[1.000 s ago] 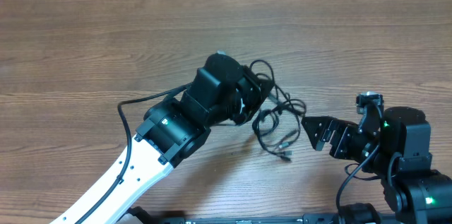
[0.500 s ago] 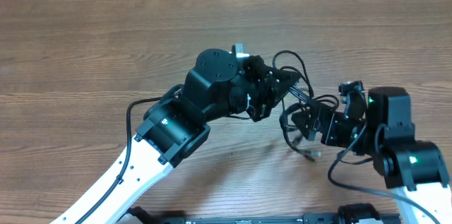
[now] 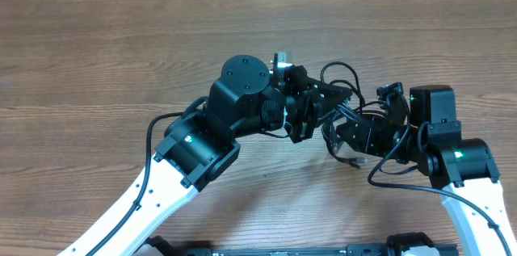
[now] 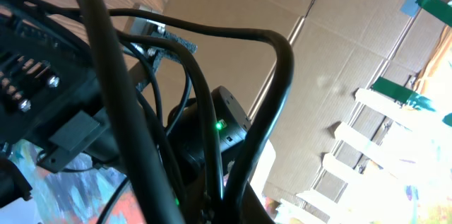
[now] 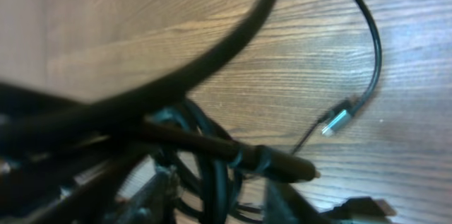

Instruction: Untangle cables

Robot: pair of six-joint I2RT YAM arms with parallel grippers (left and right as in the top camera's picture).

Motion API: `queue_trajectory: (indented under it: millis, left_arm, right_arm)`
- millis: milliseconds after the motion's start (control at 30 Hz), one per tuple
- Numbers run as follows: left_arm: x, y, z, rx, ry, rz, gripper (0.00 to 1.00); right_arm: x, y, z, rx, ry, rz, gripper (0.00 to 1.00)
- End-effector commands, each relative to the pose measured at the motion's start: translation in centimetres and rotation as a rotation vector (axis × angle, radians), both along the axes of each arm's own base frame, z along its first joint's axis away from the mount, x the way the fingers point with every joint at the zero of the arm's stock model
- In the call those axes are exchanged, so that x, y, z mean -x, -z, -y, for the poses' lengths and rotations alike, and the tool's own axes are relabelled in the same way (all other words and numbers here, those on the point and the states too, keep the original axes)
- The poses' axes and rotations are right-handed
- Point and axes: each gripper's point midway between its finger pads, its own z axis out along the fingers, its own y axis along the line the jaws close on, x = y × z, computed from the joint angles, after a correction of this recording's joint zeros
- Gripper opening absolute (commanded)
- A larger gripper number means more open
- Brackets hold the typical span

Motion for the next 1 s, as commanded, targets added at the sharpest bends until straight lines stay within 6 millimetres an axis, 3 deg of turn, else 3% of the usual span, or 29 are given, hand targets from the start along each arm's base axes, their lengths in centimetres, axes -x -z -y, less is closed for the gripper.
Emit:
queue_trajectory:
  millis: [0,133,233,433,567,667,867,967]
  left_arm:
    - [1.0,-1.4,0.1,0.043,0.053,0.006,0.04]
    - [1.6,-1.9,0.3,0.062,0.093,0.016,0.04]
    - [1.5,-2.0,0.3,0.064,0.089,0.02,0.05]
    - [-1.9,-0.7,-1.6,0.004,-0.081,0.017,0.07]
    - [-5.3,2.7,-4.8,-0.132,-0.306,-0.042,0.23]
    - [-7.7,6.5,-9.6,-0.316,-0.56,-0.094,0.39]
    - [-7.6,10.5,-14.8,-0.561,-0.751,-0.145,0.9]
    - [-6.9,11.6,-15.9,-0.628,-0.764,-0.169,1.0]
  right_arm:
    - [-0.6,-0.9,-0.1,-0.006,-0.009,0.043,0.2]
    - [-0.6,-0.9,-0.1,-0.007,-0.008,0.046,0.06]
    - [-0.7,-1.0,-0.1,-0.007,-0.008,0.053,0.04]
    - [0.6,-0.2,0.0,0.012,-0.031,0.001,0.04]
    - [1.4,-0.1,-0.4,0.016,-0.108,0.012,0.04]
    - [2.6,-0.4,-1.3,-0.01,-0.228,0.044,0.04]
    - [3.4,-0.8,-2.1,-0.045,-0.299,0.061,0.04]
    - [3.5,-0.9,-2.2,-0.056,-0.303,0.06,0.04]
